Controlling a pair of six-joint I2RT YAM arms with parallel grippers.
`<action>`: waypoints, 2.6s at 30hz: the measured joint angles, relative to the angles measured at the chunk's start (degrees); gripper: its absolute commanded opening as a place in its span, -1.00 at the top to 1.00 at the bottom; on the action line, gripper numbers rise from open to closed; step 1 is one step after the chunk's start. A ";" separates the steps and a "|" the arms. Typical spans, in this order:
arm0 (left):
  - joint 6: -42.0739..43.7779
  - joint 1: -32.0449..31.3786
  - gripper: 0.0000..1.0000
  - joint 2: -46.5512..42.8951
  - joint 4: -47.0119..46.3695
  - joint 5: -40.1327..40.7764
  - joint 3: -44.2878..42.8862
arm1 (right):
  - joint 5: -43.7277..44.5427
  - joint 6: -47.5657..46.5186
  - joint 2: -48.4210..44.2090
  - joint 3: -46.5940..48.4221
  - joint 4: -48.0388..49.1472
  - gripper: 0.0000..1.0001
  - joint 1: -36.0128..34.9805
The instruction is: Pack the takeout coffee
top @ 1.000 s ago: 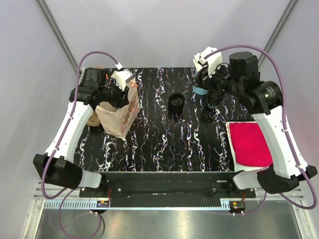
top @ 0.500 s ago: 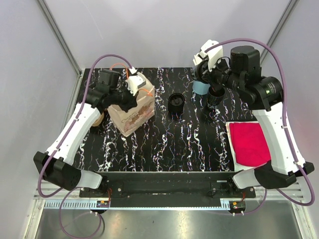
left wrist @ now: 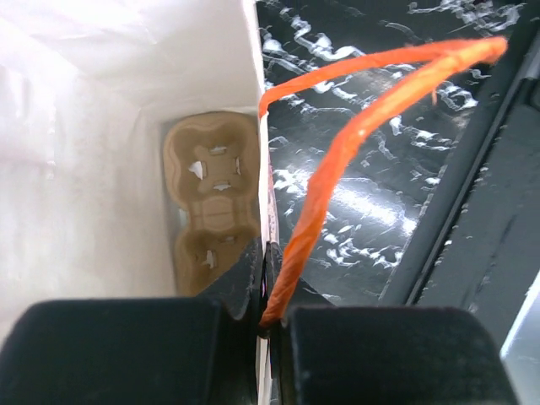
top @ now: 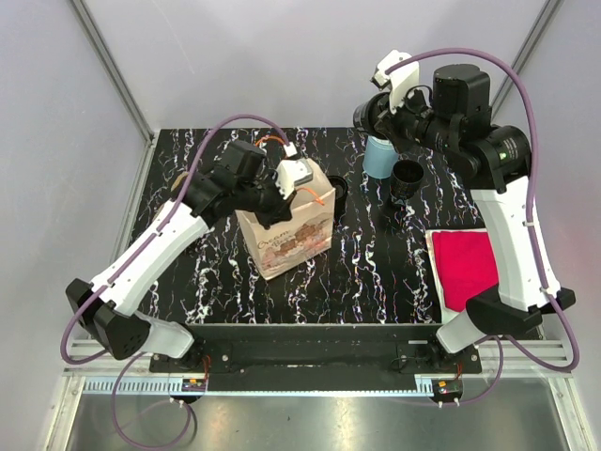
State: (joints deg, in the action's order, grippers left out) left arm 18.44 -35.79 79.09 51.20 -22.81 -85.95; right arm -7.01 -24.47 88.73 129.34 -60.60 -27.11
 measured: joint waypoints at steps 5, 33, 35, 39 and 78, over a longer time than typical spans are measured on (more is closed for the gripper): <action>-1.86 -4.17 0.51 2.16 0.24 0.09 -2.80 | -1.25 0.94 0.39 0.85 -1.18 1.00 0.00; -4.87 -2.32 -0.98 -0.37 -0.13 1.01 -20.09 | -17.11 8.83 1.20 -0.09 -6.14 1.00 0.00; -4.83 0.17 -0.98 -1.70 -0.94 1.95 -19.98 | -18.75 9.27 1.14 -0.09 -6.84 1.00 0.00; -4.46 4.90 -0.98 -2.97 -3.19 2.91 -18.71 | -22.34 9.90 0.85 -0.50 -8.41 1.00 -0.11; -5.55 8.98 0.74 11.74 -11.02 -4.94 -14.43 | -14.62 11.43 11.82 -10.67 -9.07 1.00 -10.62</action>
State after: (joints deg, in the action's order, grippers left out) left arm 12.88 -26.81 90.83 40.18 -27.75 -100.38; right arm -21.63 -13.04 100.55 118.67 -69.67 -37.74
